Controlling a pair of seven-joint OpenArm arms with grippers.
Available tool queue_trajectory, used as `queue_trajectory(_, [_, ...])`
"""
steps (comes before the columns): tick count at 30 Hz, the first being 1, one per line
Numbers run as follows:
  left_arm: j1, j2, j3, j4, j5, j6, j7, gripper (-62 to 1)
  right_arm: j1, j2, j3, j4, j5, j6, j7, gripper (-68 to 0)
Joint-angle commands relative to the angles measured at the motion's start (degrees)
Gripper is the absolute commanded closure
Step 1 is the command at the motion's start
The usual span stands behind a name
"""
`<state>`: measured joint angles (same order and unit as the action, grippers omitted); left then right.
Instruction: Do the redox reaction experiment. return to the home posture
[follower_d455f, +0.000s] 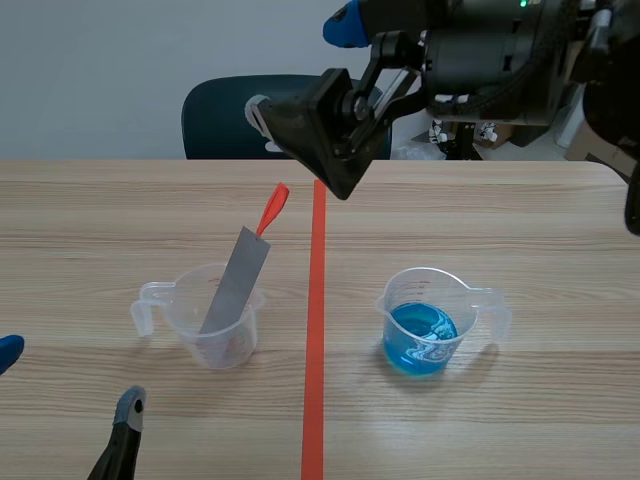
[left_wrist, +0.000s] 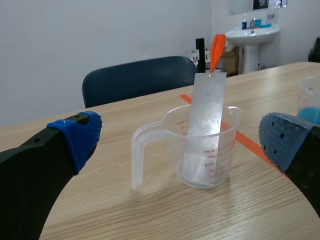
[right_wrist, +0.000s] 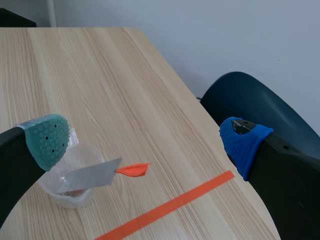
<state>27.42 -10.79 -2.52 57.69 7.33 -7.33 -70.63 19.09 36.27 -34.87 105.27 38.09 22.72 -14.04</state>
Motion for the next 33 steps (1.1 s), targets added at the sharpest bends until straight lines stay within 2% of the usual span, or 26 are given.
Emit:
queue_trajectory(1, [0.0,-0.7,-0.1,4.0,0.3,0.1,2.4,-62.3,-0.1,1.9,1.9,0.4,1.2,-0.6,0.9,-63.0])
queue_trajectory(6, [0.1,-2.5,-0.1,12.6,1.3,-0.1,14.7,-62.3,-2.8,7.3,6.1,0.4,5.1,-1.1,0.8,-63.0])
queue_trajectory(8, [0.3,-3.3,-0.1,15.8,1.3,-2.2,18.9,-62.3,-3.8,9.6,7.4,0.4,6.3,-1.4,0.9,-63.0])
queue_trajectory(10, [0.5,-3.9,-0.1,18.7,1.3,-5.7,23.2,-62.3,-6.0,10.9,10.0,0.4,6.3,-2.9,1.5,-63.0])
queue_trajectory(12, [1.2,-4.5,-0.1,21.6,1.2,-7.9,26.0,-62.3,-9.6,10.8,14.1,0.4,6.2,-4.2,1.5,-63.0])
queue_trajectory(15, [3.2,-4.7,-0.1,26.4,0.8,-8.9,28.1,-62.3,-15.5,10.7,20.9,0.4,6.0,-4.3,2.2,-63.0])
queue_trajectory(19, [6.1,-4.6,0.1,32.8,0.8,-9.6,31.8,-62.3,-23.5,10.7,29.9,0.4,4.3,-4.3,7.7,-63.0])
queue_trajectory(22, [7.3,-4.6,0.2,36.5,0.8,-11.9,34.9,-62.3,-28.9,9.5,36.8,0.4,3.2,-4.3,10.3,-63.0])
queue_trajectory(26, [7.3,-4.7,1.1,39.6,0.9,-12.2,40.2,-62.3,-34.0,5.1,45.1,0.7,-1.2,-4.3,11.6,-63.0])
queue_trajectory(30, [7.3,-4.7,1.2,41.0,0.9,-12.2,40.9,-62.3,-38.2,1.2,49.8,2.8,-10.4,-4.3,14.0,-63.0])
queue_trajectory(33, [7.3,-4.7,1.2,41.4,2.2,-12.2,40.9,-62.3,-40.7,-1.9,51.0,4.8,-16.9,-4.4,16.7,-63.0])
